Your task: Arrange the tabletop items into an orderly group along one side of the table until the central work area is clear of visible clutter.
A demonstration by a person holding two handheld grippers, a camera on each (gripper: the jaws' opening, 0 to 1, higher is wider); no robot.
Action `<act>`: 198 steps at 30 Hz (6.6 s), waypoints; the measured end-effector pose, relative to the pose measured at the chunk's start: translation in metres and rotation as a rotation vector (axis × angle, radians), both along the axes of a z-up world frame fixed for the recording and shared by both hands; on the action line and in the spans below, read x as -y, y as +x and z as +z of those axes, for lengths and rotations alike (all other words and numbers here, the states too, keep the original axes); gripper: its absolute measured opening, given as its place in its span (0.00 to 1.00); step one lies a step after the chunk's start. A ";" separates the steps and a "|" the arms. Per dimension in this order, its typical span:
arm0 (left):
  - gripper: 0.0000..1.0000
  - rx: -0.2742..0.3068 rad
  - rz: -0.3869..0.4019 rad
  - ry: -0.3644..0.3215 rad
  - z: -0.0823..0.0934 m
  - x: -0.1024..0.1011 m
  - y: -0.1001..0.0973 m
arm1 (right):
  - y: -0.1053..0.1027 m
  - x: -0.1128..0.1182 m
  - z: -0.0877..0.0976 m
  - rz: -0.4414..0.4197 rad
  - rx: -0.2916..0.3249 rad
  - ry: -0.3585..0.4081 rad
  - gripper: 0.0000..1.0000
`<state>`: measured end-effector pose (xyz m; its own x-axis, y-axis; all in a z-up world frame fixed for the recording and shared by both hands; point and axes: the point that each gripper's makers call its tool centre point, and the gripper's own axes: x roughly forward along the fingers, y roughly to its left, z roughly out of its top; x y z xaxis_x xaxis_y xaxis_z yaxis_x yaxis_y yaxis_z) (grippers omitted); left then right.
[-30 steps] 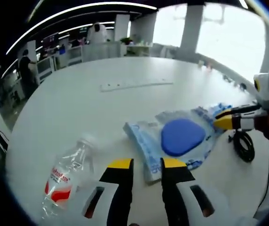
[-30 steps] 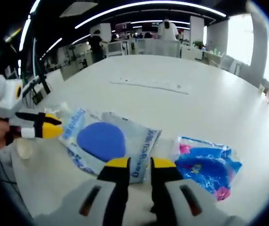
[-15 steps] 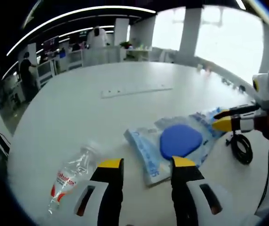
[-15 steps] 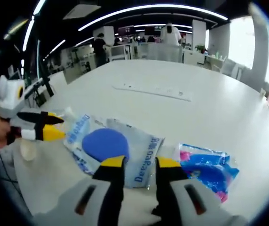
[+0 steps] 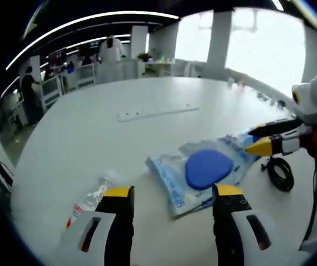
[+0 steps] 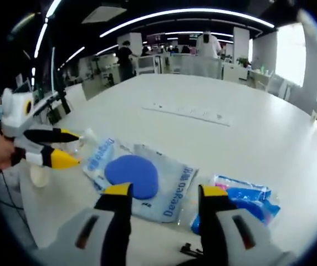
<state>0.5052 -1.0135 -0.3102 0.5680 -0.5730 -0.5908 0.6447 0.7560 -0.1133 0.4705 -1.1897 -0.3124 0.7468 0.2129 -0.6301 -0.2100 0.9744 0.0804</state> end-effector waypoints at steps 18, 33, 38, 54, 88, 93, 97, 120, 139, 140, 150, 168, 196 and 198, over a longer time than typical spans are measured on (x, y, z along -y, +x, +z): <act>0.70 0.046 -0.004 -0.030 0.026 -0.016 -0.009 | 0.000 -0.016 0.026 0.049 0.047 0.047 0.83; 0.74 0.087 0.000 -0.070 0.059 -0.042 -0.031 | -0.011 -0.026 0.056 0.058 0.087 0.089 0.83; 0.74 0.099 0.003 -0.064 0.068 -0.053 -0.043 | -0.018 -0.035 0.067 0.062 0.103 0.103 0.82; 0.76 0.131 -0.007 -0.089 0.104 -0.098 -0.076 | -0.041 -0.082 0.092 0.081 0.129 0.122 0.80; 0.73 0.147 -0.054 -0.115 0.119 -0.169 -0.062 | 0.001 -0.192 0.107 0.136 0.144 0.171 0.75; 0.73 0.136 -0.056 -0.124 0.114 -0.176 -0.057 | 0.013 -0.205 0.098 0.147 0.125 0.185 0.75; 0.73 0.125 -0.051 -0.128 0.109 -0.181 -0.052 | 0.022 -0.213 0.091 0.152 0.112 0.194 0.75; 0.71 0.107 -0.051 -0.160 0.099 -0.194 -0.043 | 0.061 -0.244 0.053 0.068 0.018 0.293 0.66; 0.69 0.087 -0.045 -0.182 0.088 -0.200 -0.033 | 0.086 -0.245 0.002 -0.157 -0.111 0.521 0.55; 0.69 0.087 -0.045 -0.181 0.087 -0.200 -0.033 | 0.087 -0.243 -0.002 -0.169 -0.121 0.531 0.53; 0.67 0.082 -0.044 -0.189 0.082 -0.196 -0.027 | 0.098 -0.235 -0.020 -0.250 -0.165 0.626 0.49; 0.64 0.076 -0.049 -0.187 0.073 -0.193 -0.020 | 0.108 -0.238 -0.038 -0.322 -0.228 0.724 0.35; 0.60 0.068 -0.040 -0.185 0.063 -0.196 -0.017 | 0.113 -0.236 -0.045 -0.399 -0.258 0.809 0.21; 0.60 0.068 -0.038 -0.186 0.062 -0.197 -0.017 | 0.113 -0.236 -0.045 -0.401 -0.254 0.806 0.21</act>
